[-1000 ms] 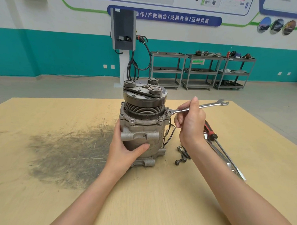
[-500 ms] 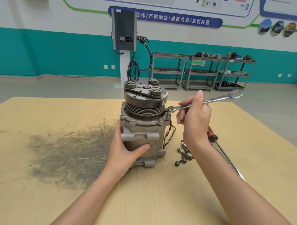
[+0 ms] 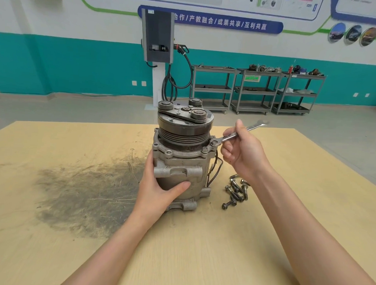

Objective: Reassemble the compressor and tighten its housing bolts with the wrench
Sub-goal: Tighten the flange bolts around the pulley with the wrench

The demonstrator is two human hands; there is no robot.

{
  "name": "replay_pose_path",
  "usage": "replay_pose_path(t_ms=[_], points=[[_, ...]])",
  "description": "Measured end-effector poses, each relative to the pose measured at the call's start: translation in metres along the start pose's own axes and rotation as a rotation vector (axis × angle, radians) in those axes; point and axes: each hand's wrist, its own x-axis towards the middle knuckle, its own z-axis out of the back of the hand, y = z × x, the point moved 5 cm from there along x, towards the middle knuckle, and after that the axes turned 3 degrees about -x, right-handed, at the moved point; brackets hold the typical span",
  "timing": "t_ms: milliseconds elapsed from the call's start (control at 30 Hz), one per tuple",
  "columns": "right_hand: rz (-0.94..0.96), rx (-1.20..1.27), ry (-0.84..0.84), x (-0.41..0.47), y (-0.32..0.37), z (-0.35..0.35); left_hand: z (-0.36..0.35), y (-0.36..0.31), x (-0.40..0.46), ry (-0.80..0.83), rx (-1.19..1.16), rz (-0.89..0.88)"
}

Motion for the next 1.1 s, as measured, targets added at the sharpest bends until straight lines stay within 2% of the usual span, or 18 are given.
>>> replay_pose_path(t_ms=[233, 333, 400, 500, 600, 700, 867, 967, 1100], points=[[0.577, -0.246, -0.318, -0.025, 0.006, -0.006, 0.0, 0.001, 0.0, 0.006, 0.002, 0.016], [0.811, -0.434, -0.372, -0.039, 0.014, -0.014, 0.0, 0.0, 0.0, 0.002, 0.005, 0.012], [0.892, -0.512, -0.378, -0.043, 0.019, -0.019, 0.0, 0.001, 0.0, 0.005, 0.001, 0.012], [0.821, -0.33, -0.326, -0.04, 0.022, -0.017, 0.0, 0.001, 0.0, 0.008, 0.004, 0.007], [0.567, -0.14, -0.279, -0.023, 0.02, -0.007, 0.0, 0.0, -0.001, 0.004, 0.001, -0.002], [0.33, -0.084, -0.24, -0.008, 0.014, 0.002, -0.001, 0.0, -0.001, 0.004, -0.005, -0.003], [0.06, 0.016, -0.074, 0.0, 0.0, 0.003, 0.0, -0.001, -0.001, 0.006, -0.008, -0.009], [0.017, 0.053, -0.004, -0.001, -0.002, 0.001, 0.0, -0.001, -0.001, 0.006, -0.006, -0.01], [0.138, -0.003, -0.004, -0.003, 0.002, -0.003, 0.0, 0.0, -0.001, 0.005, -0.002, -0.004]])
